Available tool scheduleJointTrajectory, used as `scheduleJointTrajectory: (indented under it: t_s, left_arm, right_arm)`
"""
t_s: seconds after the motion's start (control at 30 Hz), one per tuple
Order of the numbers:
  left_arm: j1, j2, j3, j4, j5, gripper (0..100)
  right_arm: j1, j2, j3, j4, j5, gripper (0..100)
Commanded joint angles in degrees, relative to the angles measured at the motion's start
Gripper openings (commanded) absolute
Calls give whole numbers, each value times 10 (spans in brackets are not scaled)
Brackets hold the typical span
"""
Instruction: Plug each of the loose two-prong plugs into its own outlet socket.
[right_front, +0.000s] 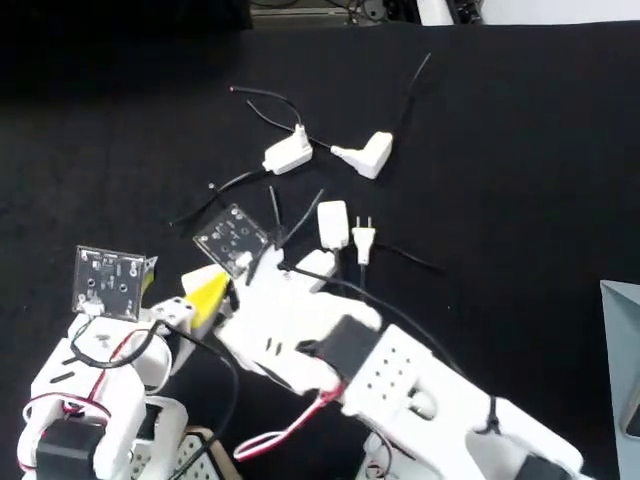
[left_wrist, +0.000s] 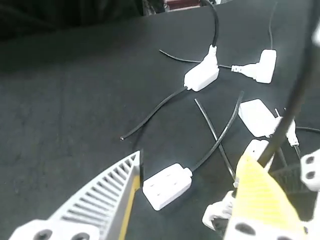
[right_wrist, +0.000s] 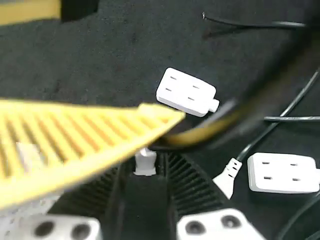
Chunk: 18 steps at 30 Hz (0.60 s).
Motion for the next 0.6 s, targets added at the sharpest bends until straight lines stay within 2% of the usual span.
scheduleJointTrajectory:
  t_s: [0.0, 0.17, 0.3, 0.43, 0.57]
  left_arm:
    - [-18, -6, -32, 1, -28, 304]
    - [-176, -4, -25, -25, -30, 302]
    - [-281, -4, 18, -65, -27, 300]
    - [-332, -7, 80, -99, -4, 300]
    - [-348, -7, 133, -127, 1, 300]
  right_arm:
    - [-2, 7, -44, -23, -4, 12]
    - [35, 34, -41, -78, -11, 12]
    - [45, 124, -73, -114, -59, 13]
    - [45, 229, -139, -113, -120, 15]
    - [45, 297, -184, -114, -156, 15]
